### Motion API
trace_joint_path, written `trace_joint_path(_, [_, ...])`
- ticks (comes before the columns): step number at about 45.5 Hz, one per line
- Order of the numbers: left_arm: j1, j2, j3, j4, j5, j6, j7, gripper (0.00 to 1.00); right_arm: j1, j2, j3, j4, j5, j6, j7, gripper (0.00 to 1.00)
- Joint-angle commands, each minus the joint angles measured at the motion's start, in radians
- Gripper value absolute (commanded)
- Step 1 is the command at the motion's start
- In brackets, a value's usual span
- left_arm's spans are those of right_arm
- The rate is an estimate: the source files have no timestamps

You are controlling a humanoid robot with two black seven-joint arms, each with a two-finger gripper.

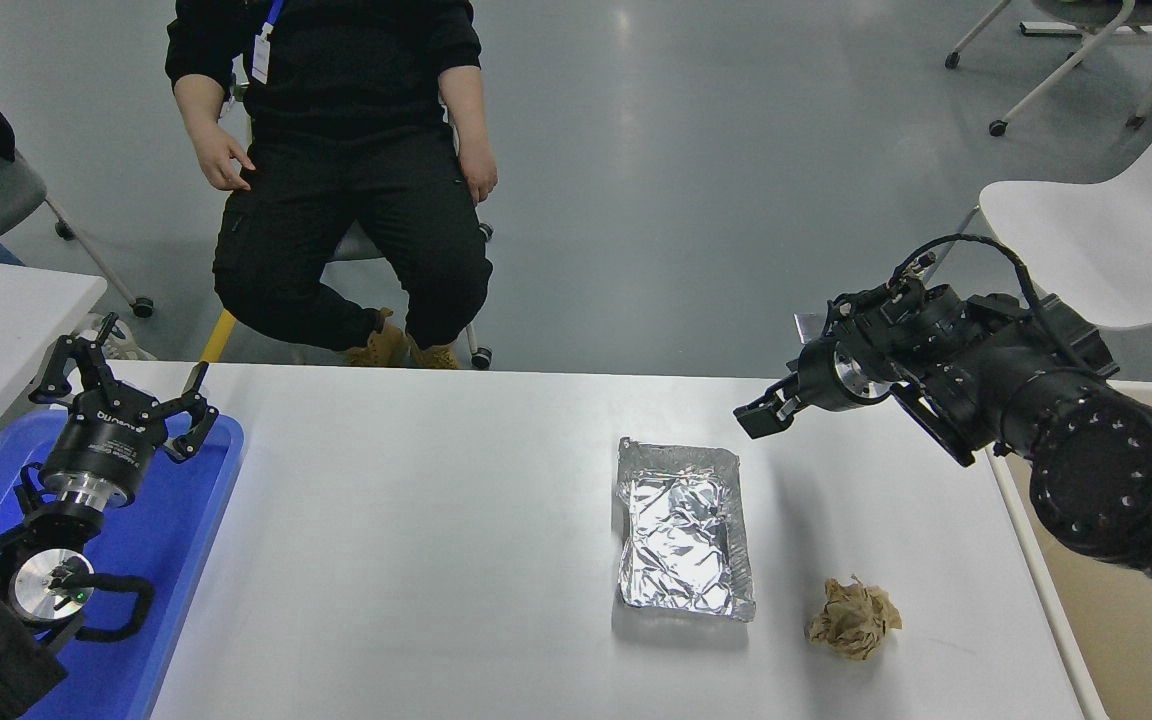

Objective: Clean the table surface

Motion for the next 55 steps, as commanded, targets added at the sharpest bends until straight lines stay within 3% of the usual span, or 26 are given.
trace_joint_path(1, [0.0,0.0,0.0,0.0,0.0,0.0,0.0,1.0,-0.003,0.007,-0.009,0.04,-0.007,-0.01,0.002,0.97])
trace_joint_path(36, [0.0,0.0,0.0,0.0,0.0,0.0,0.0,1.0,-0.135,0.007,0.089,0.057,0.005,-0.059,-0.004,0.94])
trace_joint_path(55, [0.0,0.0,0.0,0.0,0.0,0.0,0.0,1.0,-0.178,0.007,0.094,0.066,0.005,-0.122,-0.001,0.81])
